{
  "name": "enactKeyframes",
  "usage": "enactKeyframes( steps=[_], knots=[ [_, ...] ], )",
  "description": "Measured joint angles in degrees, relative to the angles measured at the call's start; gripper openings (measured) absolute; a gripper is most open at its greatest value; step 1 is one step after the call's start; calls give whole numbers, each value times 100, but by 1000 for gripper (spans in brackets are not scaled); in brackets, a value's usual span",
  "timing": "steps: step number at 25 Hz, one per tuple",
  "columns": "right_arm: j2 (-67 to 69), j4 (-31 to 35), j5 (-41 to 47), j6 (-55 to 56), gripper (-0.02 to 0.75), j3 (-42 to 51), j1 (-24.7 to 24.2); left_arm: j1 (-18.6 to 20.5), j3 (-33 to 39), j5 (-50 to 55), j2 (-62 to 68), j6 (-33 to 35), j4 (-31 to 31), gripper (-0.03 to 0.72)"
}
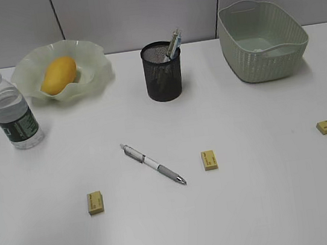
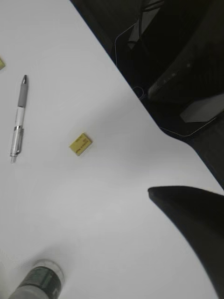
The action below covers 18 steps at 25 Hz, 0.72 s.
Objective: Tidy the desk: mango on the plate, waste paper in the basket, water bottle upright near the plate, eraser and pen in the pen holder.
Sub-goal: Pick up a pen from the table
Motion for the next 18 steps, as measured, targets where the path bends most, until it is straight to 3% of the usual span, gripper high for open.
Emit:
enactKeyframes(
  steps=[10, 18],
  knots=[
    [0, -6, -167, 0, 539, 0, 0, 0, 1915, -470, -2722, -2, -2, 435],
    [0, -6, -180, 0, 539, 0, 0, 0, 2619, -416, -3815, -166, -8, 435]
  ],
)
